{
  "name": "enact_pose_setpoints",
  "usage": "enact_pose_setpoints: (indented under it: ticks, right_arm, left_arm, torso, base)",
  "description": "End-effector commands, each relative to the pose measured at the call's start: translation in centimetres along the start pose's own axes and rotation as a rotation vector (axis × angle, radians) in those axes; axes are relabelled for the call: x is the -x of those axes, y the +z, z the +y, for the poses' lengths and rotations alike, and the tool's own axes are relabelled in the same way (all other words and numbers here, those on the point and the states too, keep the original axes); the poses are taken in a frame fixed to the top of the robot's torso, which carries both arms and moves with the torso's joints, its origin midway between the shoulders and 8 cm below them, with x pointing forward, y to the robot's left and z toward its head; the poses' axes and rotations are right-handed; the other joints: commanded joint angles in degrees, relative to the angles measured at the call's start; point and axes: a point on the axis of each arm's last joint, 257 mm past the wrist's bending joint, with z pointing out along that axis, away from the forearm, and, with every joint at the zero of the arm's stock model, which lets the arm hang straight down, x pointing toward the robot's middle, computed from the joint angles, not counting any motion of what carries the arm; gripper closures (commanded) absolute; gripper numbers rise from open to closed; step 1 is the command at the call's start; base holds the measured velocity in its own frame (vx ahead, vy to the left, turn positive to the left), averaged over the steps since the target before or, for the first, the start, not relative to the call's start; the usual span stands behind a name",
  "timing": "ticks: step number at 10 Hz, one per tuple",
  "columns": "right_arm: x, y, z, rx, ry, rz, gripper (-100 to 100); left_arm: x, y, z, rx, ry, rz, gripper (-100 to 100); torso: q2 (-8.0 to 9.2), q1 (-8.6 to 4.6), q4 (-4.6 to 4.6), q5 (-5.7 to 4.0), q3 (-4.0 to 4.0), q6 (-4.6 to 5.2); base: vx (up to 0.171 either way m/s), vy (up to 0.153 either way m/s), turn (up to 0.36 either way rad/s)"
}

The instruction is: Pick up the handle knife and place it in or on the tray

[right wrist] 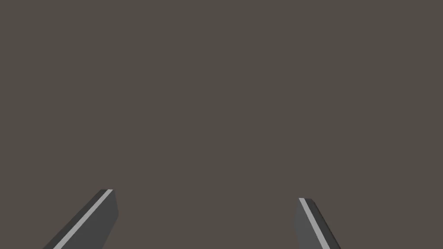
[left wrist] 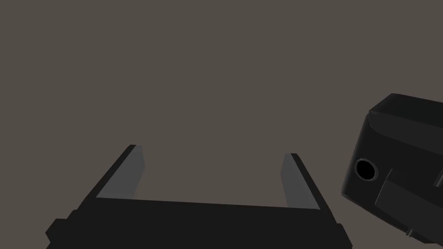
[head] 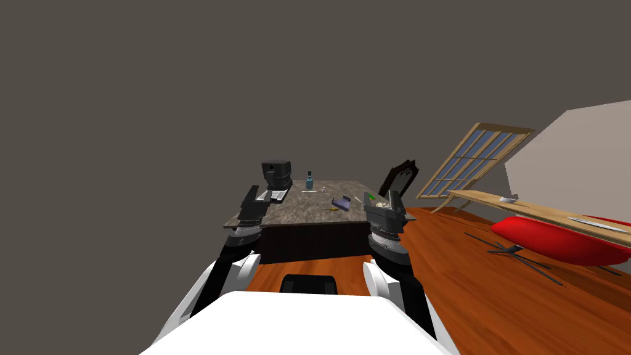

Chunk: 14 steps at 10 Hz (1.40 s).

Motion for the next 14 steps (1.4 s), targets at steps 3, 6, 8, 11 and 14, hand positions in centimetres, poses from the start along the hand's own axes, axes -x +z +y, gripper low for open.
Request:
enact_pose_setpoints:
  ticks: [3,6,8,11,14]
  right_arm:
    - [-1.6,-0.3,-1.0,-0.019,-0.019,0.098,-100]
    - [-2.9,-0.8,-2.1,-0.035,-0.038,0.176,-100]
    - [-4.2,-1.5,-3.6,-0.055,-0.061,0.256,-100]
    - [-5.7,-2.6,-5.5,-0.079,-0.093,0.354,-100]
    - [-6.5,-3.5,-6.6,-0.095,-0.118,0.428,-100]
  left_arm:
    - [0.0,0.0,0.0,0.0,0.0,0.0,0]
    - [0.0,0.0,0.0,0.0,0.0,0.0,0]
    - [0.0,0.0,0.0,0.0,0.0,0.0,0]
    - [0.0,0.0,0.0,0.0,0.0,0.0,0]
    - [0.0,0.0,0.0,0.0,0.0,0.0,0]
  torso:
    - [0.23,0.02,0.05,0.01,0.13,0.0]
    - [0.54,0.14,0.12,0.03,0.31,-0.01]
    - [0.37,0.13,0.09,0.03,0.22,-0.01]
    - [0.42,0.14,0.1,0.03,0.25,-0.01]
    - [0.48,0.15,0.11,0.03,0.28,-0.01]
  base:
    - [-0.069,0.013,0.021]
    - [-0.124,0.036,0.034]
    - [-0.116,0.037,0.067]
    - [-0.127,0.044,0.057]
    - [-0.113,0.045,0.052]
